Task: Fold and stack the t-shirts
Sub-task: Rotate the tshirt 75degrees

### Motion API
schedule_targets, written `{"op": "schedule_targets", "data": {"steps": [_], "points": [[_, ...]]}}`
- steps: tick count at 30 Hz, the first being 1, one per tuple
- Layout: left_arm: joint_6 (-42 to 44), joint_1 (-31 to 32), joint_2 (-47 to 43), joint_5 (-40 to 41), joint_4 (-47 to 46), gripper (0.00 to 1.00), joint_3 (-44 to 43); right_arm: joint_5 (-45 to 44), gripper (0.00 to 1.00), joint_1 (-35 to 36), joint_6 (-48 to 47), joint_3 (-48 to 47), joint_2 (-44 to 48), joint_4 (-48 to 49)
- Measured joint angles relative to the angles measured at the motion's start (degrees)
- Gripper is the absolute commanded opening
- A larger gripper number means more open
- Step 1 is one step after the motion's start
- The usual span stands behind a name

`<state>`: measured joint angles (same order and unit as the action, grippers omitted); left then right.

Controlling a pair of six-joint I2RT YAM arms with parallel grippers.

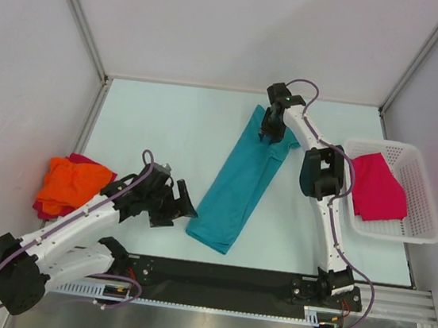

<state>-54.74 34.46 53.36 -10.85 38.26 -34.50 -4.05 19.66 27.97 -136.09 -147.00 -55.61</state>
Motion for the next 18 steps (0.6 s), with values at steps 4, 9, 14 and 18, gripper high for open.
{"op": "schedule_targets", "data": {"steps": [4,9,14,18], "points": [[1.62,-1.31,1.95,-0.42,0.2,0.92,-0.74,2.54,0.47,-1.49,0.09,-4.68,-2.54,-1.4],[2.89,-1.66,4.9,-1.4,-0.04,0.92,-1.16,6.14,0.46,-3.08,-0.2,-9.07,-5.05,-1.25],[3.43,-1.75,7.26,-1.4,-1.01,0.92,-1.53,8.68,0.46,-4.2,-0.74,-9.4,-5.27,0.17],[3.41,-1.77,10.14,-1.9,-3.91,0.92,-1.55,8.5,0.48,-3.89,-2.45,-7.08,-3.96,2.19]]}}
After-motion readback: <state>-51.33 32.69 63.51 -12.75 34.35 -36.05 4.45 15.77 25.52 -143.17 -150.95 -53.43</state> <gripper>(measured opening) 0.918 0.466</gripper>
